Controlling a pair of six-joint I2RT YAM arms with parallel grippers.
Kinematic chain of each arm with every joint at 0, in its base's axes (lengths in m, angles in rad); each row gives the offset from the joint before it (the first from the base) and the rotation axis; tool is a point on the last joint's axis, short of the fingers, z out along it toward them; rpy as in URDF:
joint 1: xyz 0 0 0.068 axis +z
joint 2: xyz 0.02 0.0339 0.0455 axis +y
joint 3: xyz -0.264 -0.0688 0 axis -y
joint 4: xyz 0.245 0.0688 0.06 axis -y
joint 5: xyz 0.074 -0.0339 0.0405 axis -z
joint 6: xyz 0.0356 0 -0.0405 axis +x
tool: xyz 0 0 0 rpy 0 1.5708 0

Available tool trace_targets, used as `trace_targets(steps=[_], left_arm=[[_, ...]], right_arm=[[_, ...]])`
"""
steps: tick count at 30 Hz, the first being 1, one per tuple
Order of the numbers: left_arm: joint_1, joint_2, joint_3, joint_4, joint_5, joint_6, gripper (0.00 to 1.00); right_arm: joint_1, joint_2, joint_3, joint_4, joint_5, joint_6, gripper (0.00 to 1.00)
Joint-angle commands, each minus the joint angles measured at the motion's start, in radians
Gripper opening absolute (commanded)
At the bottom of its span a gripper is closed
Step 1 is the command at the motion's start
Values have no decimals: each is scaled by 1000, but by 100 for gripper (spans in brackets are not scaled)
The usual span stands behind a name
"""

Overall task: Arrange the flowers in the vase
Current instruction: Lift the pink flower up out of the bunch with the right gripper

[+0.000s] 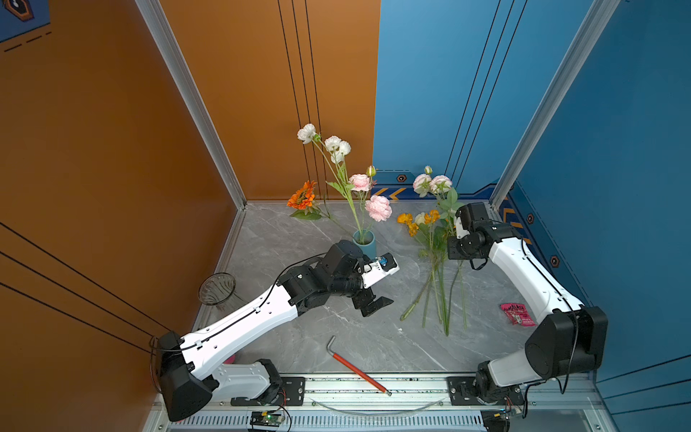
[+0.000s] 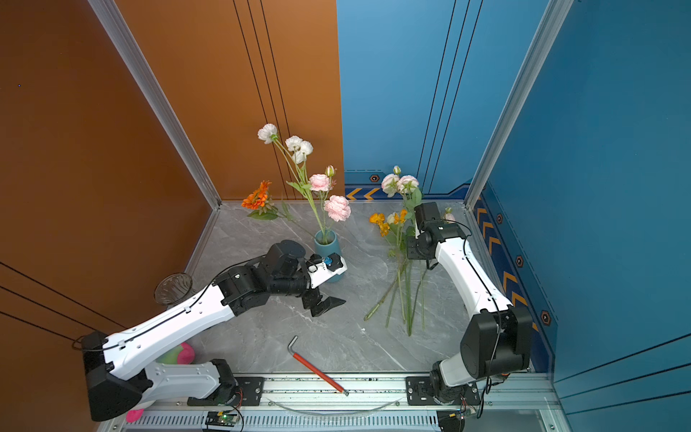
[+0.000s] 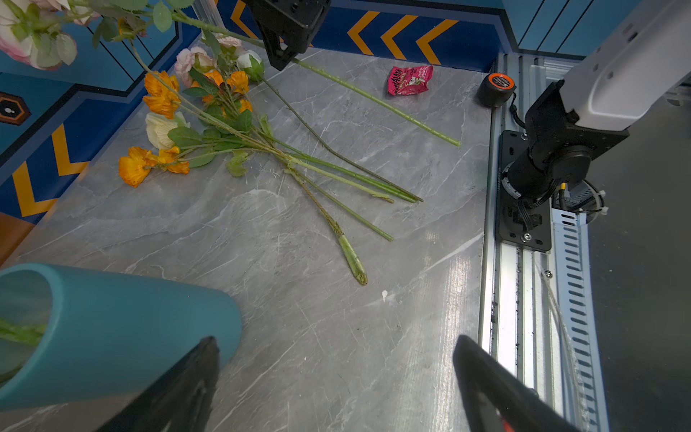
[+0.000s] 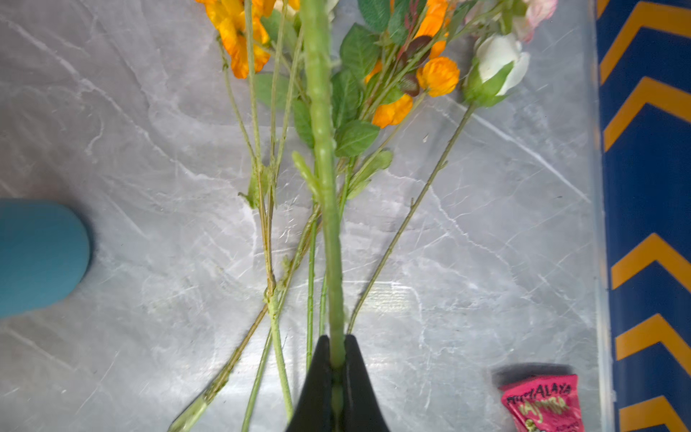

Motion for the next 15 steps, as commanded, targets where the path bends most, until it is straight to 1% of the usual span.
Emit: trace_targets(steps=[1,3,9,12,15], left_arm=[[-27,8,-20,17,-42,-21,98],[-58,43,-30,86,-134,-61,98],[-114,250,130,135,-355,-228,98],[-133,396,240,147,-422,-285,99],[-128,566,362,144,-459,-362,100]], right_arm=[[-5,-48,-6,-71,-105,41,0],[-5,-78,-19,-71,-123,51,0],[-4,-180,-53,-68,-118,65,0],[-5,-217,-79,-55,-113,63,0],[-7,-246,-101,-35,-148,60,0]])
